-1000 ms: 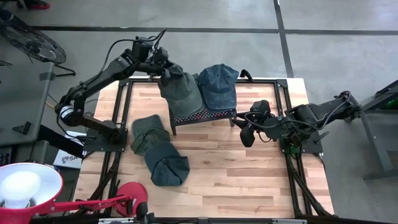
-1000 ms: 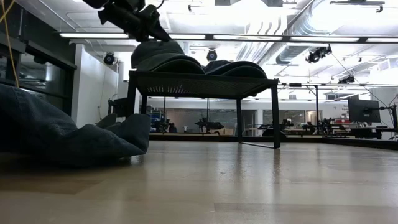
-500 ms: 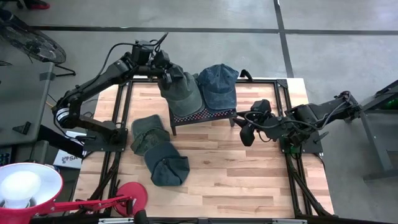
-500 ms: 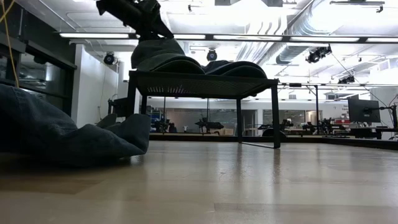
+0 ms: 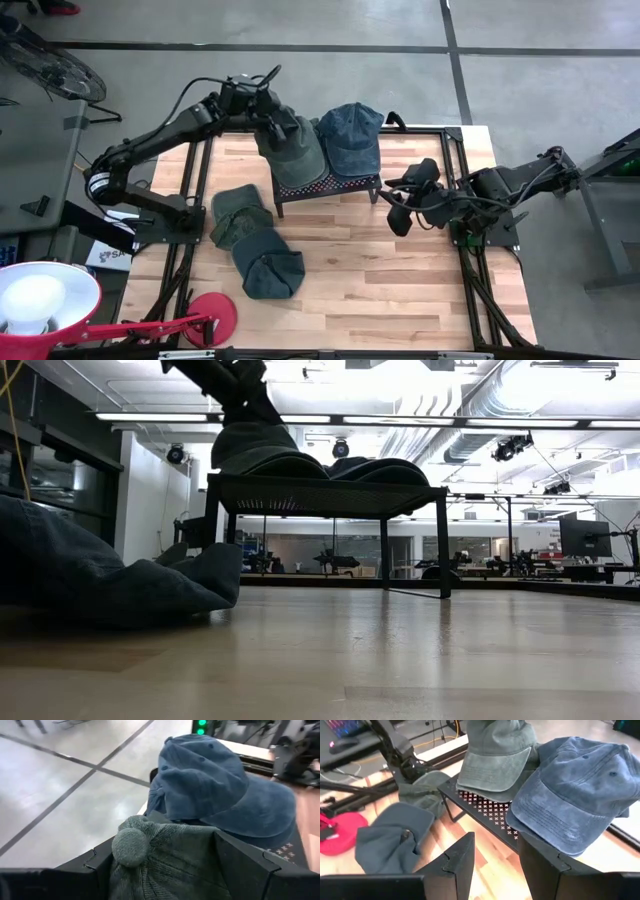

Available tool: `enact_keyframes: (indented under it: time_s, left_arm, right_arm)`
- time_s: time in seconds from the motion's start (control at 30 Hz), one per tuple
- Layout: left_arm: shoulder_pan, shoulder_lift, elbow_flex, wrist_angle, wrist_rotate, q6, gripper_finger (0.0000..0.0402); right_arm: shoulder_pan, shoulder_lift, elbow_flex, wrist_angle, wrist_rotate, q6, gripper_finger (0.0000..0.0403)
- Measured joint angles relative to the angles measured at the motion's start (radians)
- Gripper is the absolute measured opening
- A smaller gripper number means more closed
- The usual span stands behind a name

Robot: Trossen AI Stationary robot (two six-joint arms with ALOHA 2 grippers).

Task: Pick & Place hat
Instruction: Stack the dark blue cap on top of the dark blue cap on the shelf

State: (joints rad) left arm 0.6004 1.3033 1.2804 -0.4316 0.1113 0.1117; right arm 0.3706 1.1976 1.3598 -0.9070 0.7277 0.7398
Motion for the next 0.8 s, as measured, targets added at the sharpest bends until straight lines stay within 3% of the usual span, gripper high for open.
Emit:
enact_keyframes:
  time_s: [0.23,0.47,0.8]
  left_arm:
    - [-0.050,0.001,0.027,-0.062,-0.067,-0.010,0.0270]
    - [-0.119,0.001,0.095,-0.074,-0.214,0.001,0.0270]
    - [-0.152,0.002,0.115,-0.066,-0.263,0.004,0.0270]
  right_arm:
    - [-0.030,0.000,0.000,-0.003,0.002,-0.084,0.0142]
    - [-0.087,0.000,0.000,-0.002,-0.031,-0.227,0.0142]
    - [-0.157,0.000,0.000,-0.004,-0.091,-0.366,0.0142]
